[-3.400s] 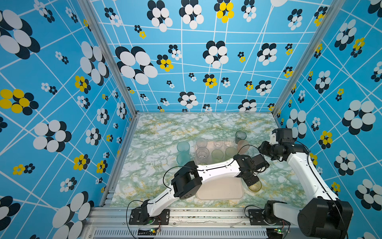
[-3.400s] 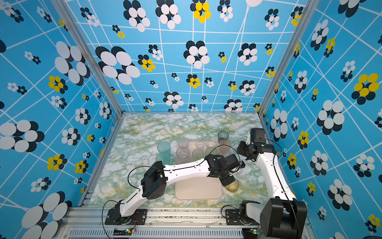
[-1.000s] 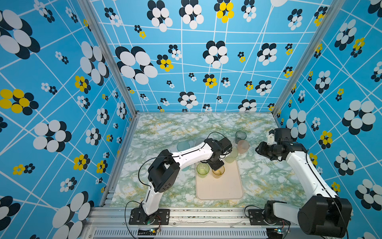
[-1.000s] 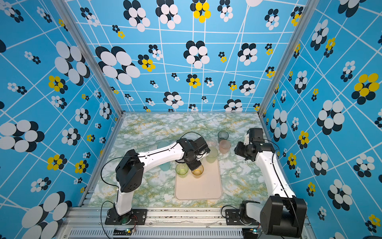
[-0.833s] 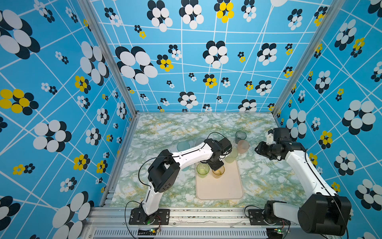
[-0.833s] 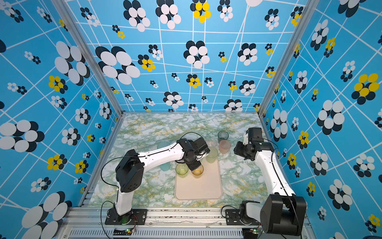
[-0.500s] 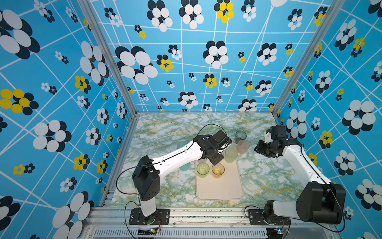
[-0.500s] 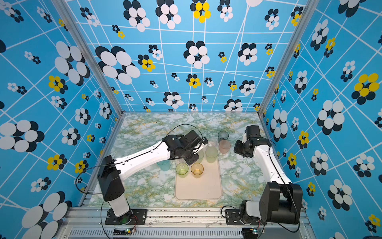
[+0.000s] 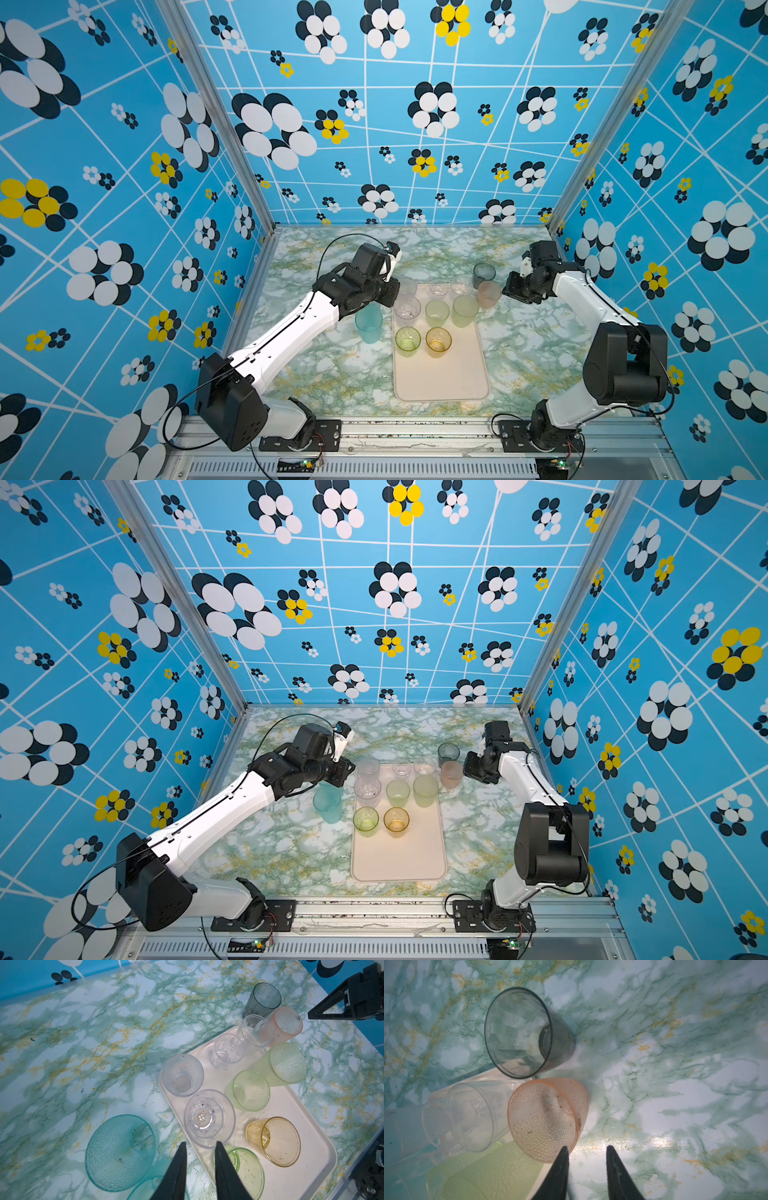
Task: Place the glasses into the tray
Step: 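Withdraw the left gripper to the far side while the right reaches the pink glass, then close the right gripper on the pink dimpled glass rim, then carry the pink glass with the right gripper and lower it onto the tray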
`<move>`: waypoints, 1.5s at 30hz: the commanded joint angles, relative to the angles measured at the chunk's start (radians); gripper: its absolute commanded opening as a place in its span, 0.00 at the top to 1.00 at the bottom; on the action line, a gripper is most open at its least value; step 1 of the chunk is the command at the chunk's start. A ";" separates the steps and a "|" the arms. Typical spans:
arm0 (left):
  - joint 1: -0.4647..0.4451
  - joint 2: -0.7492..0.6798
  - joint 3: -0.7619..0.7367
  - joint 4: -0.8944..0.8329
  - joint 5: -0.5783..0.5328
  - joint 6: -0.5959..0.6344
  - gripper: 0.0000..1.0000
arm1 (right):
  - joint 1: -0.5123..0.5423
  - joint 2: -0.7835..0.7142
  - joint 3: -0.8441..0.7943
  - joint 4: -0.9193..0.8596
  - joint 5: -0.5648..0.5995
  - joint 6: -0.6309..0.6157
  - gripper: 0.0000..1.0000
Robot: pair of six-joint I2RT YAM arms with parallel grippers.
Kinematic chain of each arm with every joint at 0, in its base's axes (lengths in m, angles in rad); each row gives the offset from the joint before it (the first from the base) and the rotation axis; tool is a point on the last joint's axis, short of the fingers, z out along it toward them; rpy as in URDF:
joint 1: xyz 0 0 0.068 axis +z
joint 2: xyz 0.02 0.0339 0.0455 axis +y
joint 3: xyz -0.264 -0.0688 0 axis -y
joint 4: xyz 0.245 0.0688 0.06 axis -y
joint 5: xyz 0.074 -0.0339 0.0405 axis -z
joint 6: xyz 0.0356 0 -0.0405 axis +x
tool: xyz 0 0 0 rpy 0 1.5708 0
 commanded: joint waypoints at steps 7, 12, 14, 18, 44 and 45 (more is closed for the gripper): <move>0.046 -0.053 -0.038 0.057 0.077 -0.039 0.74 | 0.030 0.101 0.077 -0.001 -0.010 0.004 0.72; 0.058 -0.047 -0.041 0.058 0.087 -0.036 0.74 | 0.039 0.135 0.097 -0.005 -0.003 0.004 0.76; 0.061 -0.047 -0.045 0.060 0.087 -0.035 0.74 | 0.041 0.149 0.105 -0.007 -0.001 0.001 0.78; 0.070 -0.050 -0.050 0.059 0.090 -0.032 0.74 | 0.050 0.173 0.115 -0.022 0.021 -0.005 0.80; 0.092 0.007 -0.057 0.070 0.110 -0.023 0.74 | 0.121 -0.253 0.030 -0.232 0.241 -0.042 0.99; 0.092 0.014 -0.054 0.072 0.111 -0.021 0.74 | 0.137 -0.289 0.029 -0.257 0.257 -0.039 0.99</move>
